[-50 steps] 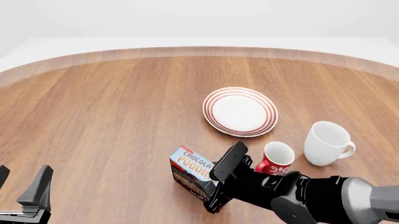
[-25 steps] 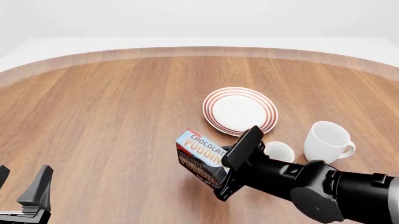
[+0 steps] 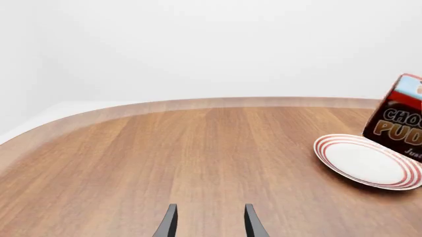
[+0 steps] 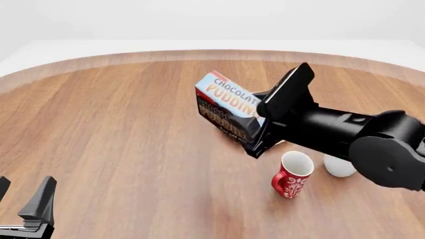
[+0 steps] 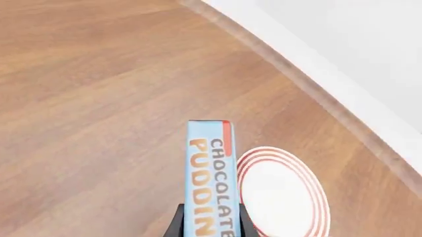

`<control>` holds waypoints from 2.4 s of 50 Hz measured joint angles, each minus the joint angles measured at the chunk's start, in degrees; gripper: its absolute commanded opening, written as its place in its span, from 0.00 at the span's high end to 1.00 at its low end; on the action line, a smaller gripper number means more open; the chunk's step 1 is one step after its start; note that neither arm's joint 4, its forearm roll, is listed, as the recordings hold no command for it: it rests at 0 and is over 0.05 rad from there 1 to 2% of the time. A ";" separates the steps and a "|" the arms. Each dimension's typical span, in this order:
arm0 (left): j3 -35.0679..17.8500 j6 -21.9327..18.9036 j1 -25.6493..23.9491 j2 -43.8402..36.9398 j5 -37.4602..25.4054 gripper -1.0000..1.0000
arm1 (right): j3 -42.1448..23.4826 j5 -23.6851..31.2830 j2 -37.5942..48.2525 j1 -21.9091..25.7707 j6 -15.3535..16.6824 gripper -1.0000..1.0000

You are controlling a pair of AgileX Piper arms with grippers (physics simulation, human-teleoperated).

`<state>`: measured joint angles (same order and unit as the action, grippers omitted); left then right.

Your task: Put the chocolate pudding to the right of the plate.

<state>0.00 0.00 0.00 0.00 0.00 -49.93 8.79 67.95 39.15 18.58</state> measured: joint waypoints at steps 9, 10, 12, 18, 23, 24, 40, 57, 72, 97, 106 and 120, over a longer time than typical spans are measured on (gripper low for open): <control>0.00 0.00 0.00 0.00 0.00 0.00 | -7.45 4.19 -1.08 -3.32 2.20 1.00; 0.00 0.00 0.00 0.00 0.00 0.00 | -8.24 4.61 -1.18 -3.65 2.33 1.00; 0.00 0.00 0.00 0.00 0.00 0.00 | -9.84 5.45 -1.31 -4.31 2.50 1.00; 0.00 0.00 0.00 0.00 0.00 0.00 | -14.93 7.54 -0.74 -6.40 1.82 1.00; 0.00 0.00 0.00 0.00 0.00 0.00 | -19.01 8.49 0.98 -8.43 1.07 1.00; 0.00 0.00 0.00 0.00 0.00 0.00 | -19.77 8.62 1.39 -8.85 0.98 1.00; 0.00 0.00 0.00 0.00 0.00 0.00 | -33.40 10.07 13.48 -14.14 0.09 1.00; 0.00 0.00 0.00 0.00 0.00 0.00 | -49.43 12.77 27.91 -21.81 0.05 1.00; 0.00 0.00 0.00 0.00 0.00 0.00 | -54.98 13.69 35.20 -29.50 2.26 1.00; 0.00 0.00 0.00 0.00 0.00 0.00 | -54.33 10.85 42.20 -39.48 4.41 1.00; 0.00 0.00 0.00 0.00 0.00 0.00 | -53.71 8.50 46.66 -42.73 4.97 1.00; 0.00 0.00 0.00 0.00 0.00 0.00 | -50.37 4.57 51.06 -45.85 5.25 1.00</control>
<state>0.00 0.00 0.00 0.00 0.00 -100.30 13.36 119.01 -6.70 23.83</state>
